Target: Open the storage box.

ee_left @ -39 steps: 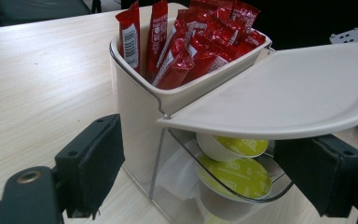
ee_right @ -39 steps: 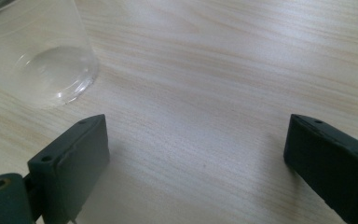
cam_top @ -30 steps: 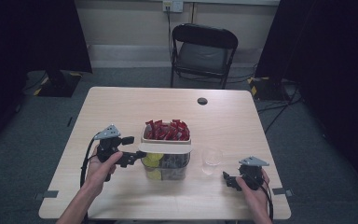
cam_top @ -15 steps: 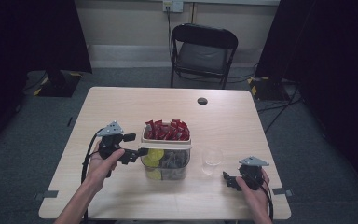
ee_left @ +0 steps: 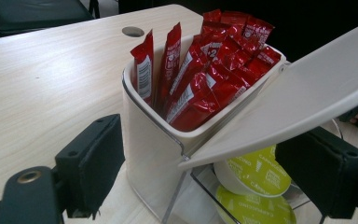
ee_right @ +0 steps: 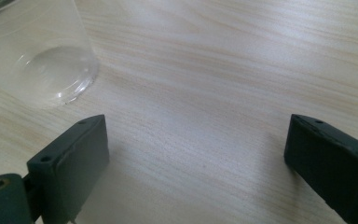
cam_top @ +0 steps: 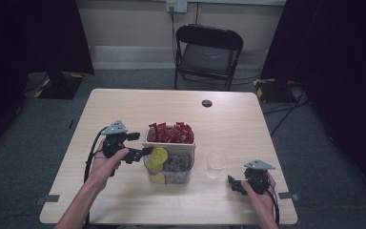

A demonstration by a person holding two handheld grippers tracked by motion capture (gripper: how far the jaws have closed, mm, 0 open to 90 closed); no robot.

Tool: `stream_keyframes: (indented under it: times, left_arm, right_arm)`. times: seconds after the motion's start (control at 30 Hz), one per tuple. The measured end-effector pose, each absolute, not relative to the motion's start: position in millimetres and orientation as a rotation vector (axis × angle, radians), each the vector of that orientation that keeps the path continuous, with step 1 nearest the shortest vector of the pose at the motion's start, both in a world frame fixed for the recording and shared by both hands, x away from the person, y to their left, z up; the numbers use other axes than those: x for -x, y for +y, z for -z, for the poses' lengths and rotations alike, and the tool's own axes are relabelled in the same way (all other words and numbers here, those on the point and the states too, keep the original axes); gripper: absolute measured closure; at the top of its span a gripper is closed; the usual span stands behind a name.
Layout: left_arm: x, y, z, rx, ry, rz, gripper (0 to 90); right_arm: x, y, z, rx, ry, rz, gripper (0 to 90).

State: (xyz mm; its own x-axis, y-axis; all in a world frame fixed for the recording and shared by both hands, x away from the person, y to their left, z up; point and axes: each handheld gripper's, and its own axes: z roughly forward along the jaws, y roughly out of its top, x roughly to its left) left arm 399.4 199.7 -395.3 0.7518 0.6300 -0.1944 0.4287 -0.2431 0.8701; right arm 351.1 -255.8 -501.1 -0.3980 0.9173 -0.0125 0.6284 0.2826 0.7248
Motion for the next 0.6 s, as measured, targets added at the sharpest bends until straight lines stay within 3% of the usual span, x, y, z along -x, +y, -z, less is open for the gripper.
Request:
stream_keyframes:
  times: [0.6]
  left_arm:
    - [-408.4, 203.8, 396.2, -1.842, 0.895, -0.249, 15.5]
  right_arm:
    - [-351.3, -255.9, 501.0, -1.387, 2.129, -0.902, 5.9]
